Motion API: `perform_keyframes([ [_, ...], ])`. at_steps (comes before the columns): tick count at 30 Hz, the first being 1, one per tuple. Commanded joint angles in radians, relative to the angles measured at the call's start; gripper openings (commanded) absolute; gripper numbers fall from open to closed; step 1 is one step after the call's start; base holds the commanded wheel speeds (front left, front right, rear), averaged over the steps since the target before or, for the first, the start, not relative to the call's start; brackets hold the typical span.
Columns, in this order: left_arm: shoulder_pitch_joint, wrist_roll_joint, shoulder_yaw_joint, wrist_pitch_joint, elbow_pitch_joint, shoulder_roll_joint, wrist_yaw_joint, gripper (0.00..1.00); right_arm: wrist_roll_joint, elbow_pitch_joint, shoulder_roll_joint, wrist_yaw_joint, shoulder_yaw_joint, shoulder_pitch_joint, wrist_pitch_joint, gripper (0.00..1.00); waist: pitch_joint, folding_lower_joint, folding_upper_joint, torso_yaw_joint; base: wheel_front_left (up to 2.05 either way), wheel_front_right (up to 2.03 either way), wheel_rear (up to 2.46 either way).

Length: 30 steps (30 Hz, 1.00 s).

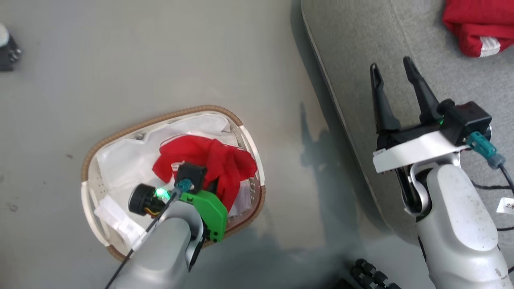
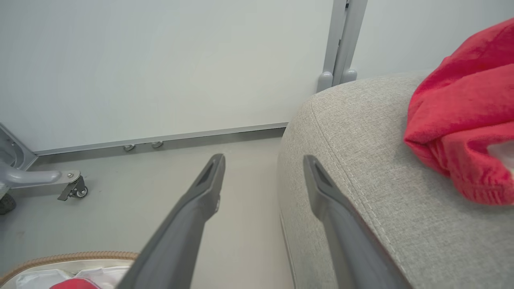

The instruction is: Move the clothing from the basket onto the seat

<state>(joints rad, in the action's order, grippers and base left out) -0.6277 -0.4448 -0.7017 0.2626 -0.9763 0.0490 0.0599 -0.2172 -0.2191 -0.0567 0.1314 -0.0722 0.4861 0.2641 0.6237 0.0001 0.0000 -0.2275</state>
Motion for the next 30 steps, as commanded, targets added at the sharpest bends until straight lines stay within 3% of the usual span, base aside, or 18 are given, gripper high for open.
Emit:
perform_keyframes([
  [1,0.034,0.005,0.014,0.003,0.019,0.003,-0.008,0.00,0.006,-0.008,-0.006,-0.001,0.003,-0.028,0.000,1.00,-0.107,-0.0001,0.0000,0.062,0.00,0.00,0.00],
  [15,0.241,0.070,0.190,0.002,0.283,0.003,0.003,0.00,0.014,-0.067,-0.005,-0.001,0.004,-0.160,0.000,1.00,-0.329,-0.0001,0.0000,0.119,0.00,0.00,0.00],
  [30,0.299,0.123,0.315,0.002,0.612,0.004,0.030,0.00,0.009,-0.104,0.004,-0.001,-0.009,-0.284,0.000,1.00,-0.465,-0.0001,0.0000,0.116,0.00,0.00,0.00],
])
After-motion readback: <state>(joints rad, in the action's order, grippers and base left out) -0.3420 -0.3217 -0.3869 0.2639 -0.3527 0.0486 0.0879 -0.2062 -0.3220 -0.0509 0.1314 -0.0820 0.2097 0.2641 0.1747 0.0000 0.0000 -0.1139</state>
